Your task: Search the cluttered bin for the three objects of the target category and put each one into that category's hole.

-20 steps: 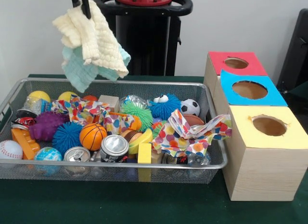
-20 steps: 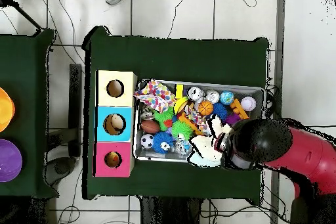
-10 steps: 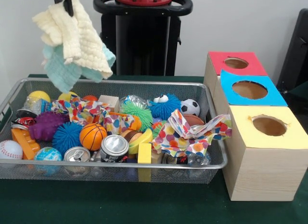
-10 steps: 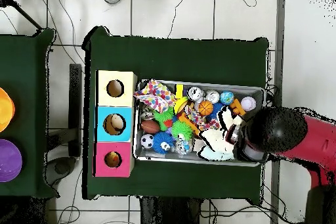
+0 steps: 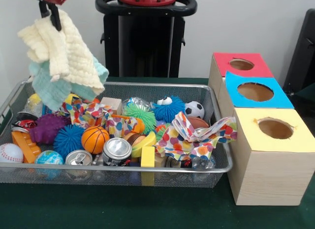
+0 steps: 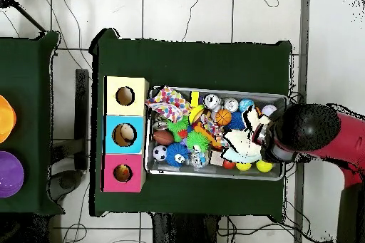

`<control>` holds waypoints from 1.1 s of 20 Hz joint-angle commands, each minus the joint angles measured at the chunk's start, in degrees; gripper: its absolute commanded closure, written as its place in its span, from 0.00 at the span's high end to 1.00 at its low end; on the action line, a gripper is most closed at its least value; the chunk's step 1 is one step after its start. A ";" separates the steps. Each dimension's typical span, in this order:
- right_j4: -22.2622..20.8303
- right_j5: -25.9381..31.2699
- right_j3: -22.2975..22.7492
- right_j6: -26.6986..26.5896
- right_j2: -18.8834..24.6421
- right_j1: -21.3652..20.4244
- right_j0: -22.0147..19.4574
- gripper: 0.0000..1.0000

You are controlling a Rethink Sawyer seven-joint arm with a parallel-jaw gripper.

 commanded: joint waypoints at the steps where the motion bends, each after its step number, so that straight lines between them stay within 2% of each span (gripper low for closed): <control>1: -1.47 -0.27 0.31 -9.84 3.87 3.27 -1.86 0.00; 5: -1.67 -1.53 1.63 -9.97 3.19 3.36 -3.42 0.00; 9: -2.39 0.19 0.25 -9.69 2.72 3.34 -3.80 0.00; 15: -2.09 1.06 1.63 -8.58 2.09 1.73 -4.49 0.00; 22: -1.05 4.10 1.55 -3.95 1.19 -0.11 -2.10 0.00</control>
